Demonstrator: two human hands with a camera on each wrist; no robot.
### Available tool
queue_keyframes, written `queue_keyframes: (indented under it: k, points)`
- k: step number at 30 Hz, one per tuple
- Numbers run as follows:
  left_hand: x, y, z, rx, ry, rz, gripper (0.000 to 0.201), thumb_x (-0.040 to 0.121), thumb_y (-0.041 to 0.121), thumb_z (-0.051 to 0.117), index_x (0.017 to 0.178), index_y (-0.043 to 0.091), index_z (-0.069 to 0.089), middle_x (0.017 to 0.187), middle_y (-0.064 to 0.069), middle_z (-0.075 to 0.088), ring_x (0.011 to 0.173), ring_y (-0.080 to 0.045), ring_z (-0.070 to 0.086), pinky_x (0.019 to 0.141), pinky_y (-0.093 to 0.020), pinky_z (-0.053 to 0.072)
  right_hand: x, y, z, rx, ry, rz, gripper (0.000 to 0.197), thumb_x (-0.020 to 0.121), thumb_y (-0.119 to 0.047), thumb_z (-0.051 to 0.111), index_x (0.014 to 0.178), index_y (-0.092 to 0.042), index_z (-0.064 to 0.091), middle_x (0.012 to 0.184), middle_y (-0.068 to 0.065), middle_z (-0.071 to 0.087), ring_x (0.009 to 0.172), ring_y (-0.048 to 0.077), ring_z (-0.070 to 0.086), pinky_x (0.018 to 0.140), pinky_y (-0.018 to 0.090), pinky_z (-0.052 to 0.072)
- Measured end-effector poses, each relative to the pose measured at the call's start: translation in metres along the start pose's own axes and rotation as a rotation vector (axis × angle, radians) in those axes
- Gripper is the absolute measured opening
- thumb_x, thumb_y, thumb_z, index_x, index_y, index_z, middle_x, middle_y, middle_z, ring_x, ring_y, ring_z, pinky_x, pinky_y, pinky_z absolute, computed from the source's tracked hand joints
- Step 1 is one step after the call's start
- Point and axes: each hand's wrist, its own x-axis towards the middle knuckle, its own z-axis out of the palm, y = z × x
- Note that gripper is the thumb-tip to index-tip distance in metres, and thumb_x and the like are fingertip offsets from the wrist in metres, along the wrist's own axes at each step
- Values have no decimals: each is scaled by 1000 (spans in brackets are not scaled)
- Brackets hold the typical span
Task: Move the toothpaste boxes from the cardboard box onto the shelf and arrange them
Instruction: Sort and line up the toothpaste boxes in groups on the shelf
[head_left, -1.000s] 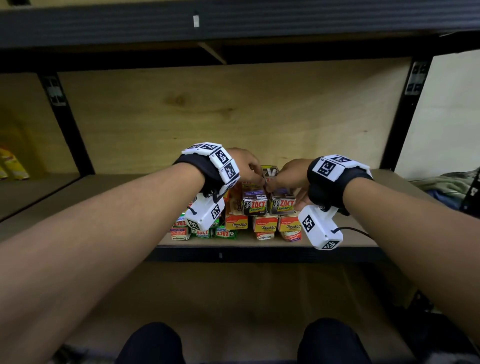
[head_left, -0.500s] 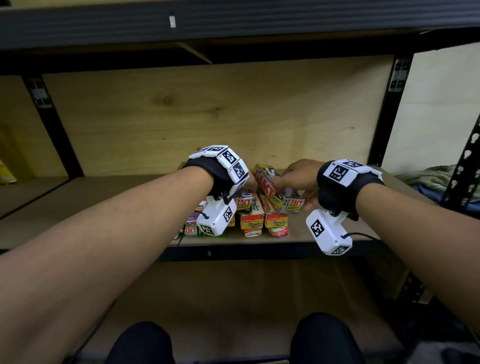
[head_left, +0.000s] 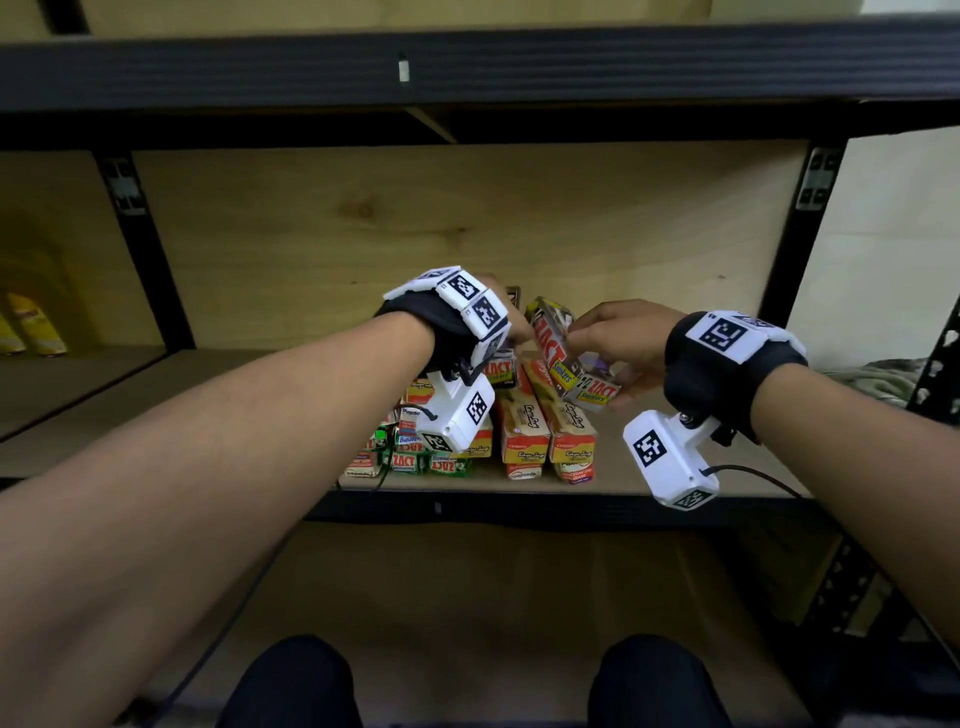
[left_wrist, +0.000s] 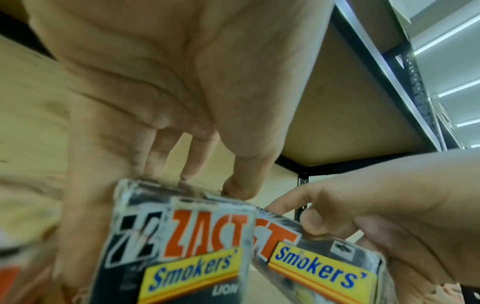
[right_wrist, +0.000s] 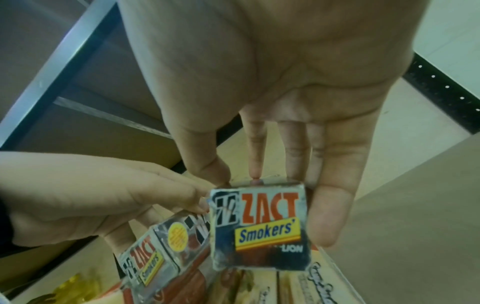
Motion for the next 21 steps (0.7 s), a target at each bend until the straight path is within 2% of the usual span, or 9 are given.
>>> queue_keyframes:
  k: [1, 3, 6, 9, 11, 14, 16, 21]
  points:
    - [-3, -7, -5, 4, 23, 18, 32, 72, 48, 64, 66, 20, 50, 59, 1, 50, 50, -17, 41, 48, -24, 33, -3, -5, -1, 39, 4, 0, 24, 90, -25, 68, 113, -18, 66, 88, 5, 66, 55, 16, 70, 49, 29, 58]
    - [-8, -15, -16, -34, 67, 30, 29, 78, 49, 60, 71, 22, 53, 64, 0, 49, 53, -18, 41, 49, -25, 30, -8, -14, -1, 102, -9, 10, 21, 92, -20, 67, 112, -17, 64, 80, 7, 63, 39, 13, 64, 37, 23, 49]
    - [-16, -27, -33, -2, 78, 24, 30, 86, 51, 54, 82, 21, 51, 79, -2, 50, 65, -19, 44, 55, -27, 31, -15, -32, 5, 157, -40, 4, 22, 92, -17, 67, 114, -17, 62, 79, 10, 62, 34, 14, 62, 34, 21, 46]
    - [-22, -52, -46, -8, 97, 2, 30, 85, 51, 55, 82, 21, 52, 80, -3, 50, 64, -19, 41, 55, -27, 30, -13, -51, 16, 145, -58, -27, 24, 93, -21, 66, 116, -18, 61, 81, 9, 63, 36, 14, 62, 36, 22, 48]
    - [-26, -71, -53, -4, 105, -22, 31, 83, 53, 56, 81, 22, 57, 79, -3, 53, 65, -19, 43, 55, -27, 31, -11, -67, 26, 112, -67, -54, 25, 93, -24, 66, 116, -20, 60, 87, 8, 64, 43, 15, 66, 41, 25, 52]
    - [-34, -101, -59, 7, 81, -78, 39, 72, 62, 53, 78, 24, 61, 77, -2, 57, 66, -21, 48, 60, -30, 37, -4, -88, 42, 79, -97, -104, 29, 90, -26, 68, 118, -22, 61, 103, 9, 65, 72, 27, 74, 61, 43, 62]
    - [-41, -122, -60, 15, 71, -119, 41, 72, 63, 52, 78, 25, 62, 77, -2, 58, 66, -21, 49, 60, -30, 38, -2, -102, 53, 63, -124, -130, 31, 91, -26, 67, 121, -21, 60, 108, 10, 63, 81, 31, 73, 69, 50, 62]
    - [-57, -169, -48, 7, 33, -215, 49, 84, 57, 50, 101, 16, 72, 98, -8, 72, 77, -25, 62, 68, -31, 49, 4, -139, 85, 63, -188, -162, 27, 92, -28, 64, 117, -18, 61, 95, 14, 68, 65, 27, 73, 62, 45, 62]
